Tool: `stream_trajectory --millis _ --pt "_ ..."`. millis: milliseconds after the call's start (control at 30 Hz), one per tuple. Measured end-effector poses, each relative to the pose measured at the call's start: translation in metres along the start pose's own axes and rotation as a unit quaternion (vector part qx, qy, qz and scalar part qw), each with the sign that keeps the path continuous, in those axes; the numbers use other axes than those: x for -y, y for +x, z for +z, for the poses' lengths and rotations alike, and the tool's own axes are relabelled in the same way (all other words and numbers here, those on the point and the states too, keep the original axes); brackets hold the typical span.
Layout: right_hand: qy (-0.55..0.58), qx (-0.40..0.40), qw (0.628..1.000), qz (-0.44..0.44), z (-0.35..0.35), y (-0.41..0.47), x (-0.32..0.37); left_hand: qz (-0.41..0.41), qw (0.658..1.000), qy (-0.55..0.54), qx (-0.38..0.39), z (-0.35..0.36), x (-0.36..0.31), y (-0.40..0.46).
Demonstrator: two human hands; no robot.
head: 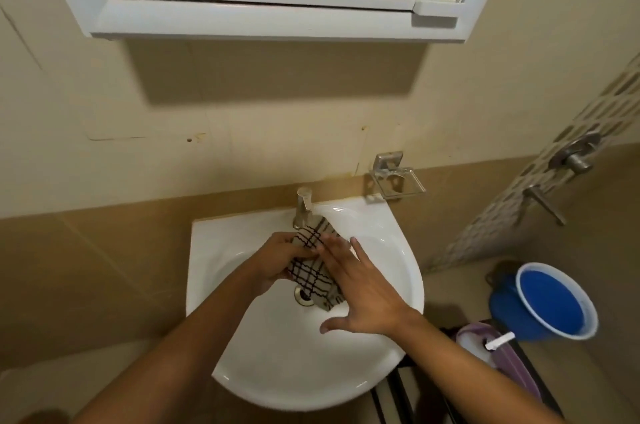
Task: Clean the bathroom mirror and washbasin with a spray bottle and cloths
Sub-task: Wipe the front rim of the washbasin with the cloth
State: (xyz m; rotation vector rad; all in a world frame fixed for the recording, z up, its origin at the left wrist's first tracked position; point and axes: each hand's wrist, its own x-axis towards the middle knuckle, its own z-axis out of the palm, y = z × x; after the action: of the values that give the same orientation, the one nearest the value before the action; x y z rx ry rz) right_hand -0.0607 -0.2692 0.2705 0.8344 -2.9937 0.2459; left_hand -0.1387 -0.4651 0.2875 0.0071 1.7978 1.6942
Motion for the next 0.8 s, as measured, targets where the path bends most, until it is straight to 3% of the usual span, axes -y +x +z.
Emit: stream_trajectory --millis 100,267,433,500,567,633,700,767,800 --pt "0.005 -0.026 1.000 -0.009 0.010 0.012 -0.017 -0.021 0.999 -0.009 0.043 0.009 -0.006 0.008" --pt "0.145 -0.077 0.985 0.043 0.026 0.008 -0.038 -0.034 0.999 0.003 0.031 0.022 -0.022 0.031" --pt "0.292 -0.139 0.932 0.162 0.032 0.005 -0.073 -0.060 0.998 0.013 -0.023 0.024 -0.020 0.047" --pt "0.286 -0.178 0.918 0.212 0.031 0.005 -0.097 -0.063 0.995 0.011 -0.072 0.018 -0.013 0.049" --pt "0.224 -0.204 0.925 0.229 0.030 0.010 -0.121 -0.037 0.988 0.042 -0.143 0.008 -0.002 0.048" --pt "0.162 -0.193 0.936 0.246 0.030 0.020 -0.141 0.008 0.965 0.120 -0.235 -0.005 0.014 0.048" --pt "0.090 -0.118 0.953 0.265 0.040 0.033 -0.157 0.036 0.907 0.274 -0.318 -0.019 0.027 0.047" --pt "0.035 -0.024 0.958 0.283 0.059 0.046 -0.165 0.019 0.842 0.410 -0.351 -0.035 0.038 0.049" --pt "0.026 -0.003 0.957 0.289 0.071 0.052 -0.165 0.000 0.829 0.445 -0.339 -0.043 0.044 0.052"
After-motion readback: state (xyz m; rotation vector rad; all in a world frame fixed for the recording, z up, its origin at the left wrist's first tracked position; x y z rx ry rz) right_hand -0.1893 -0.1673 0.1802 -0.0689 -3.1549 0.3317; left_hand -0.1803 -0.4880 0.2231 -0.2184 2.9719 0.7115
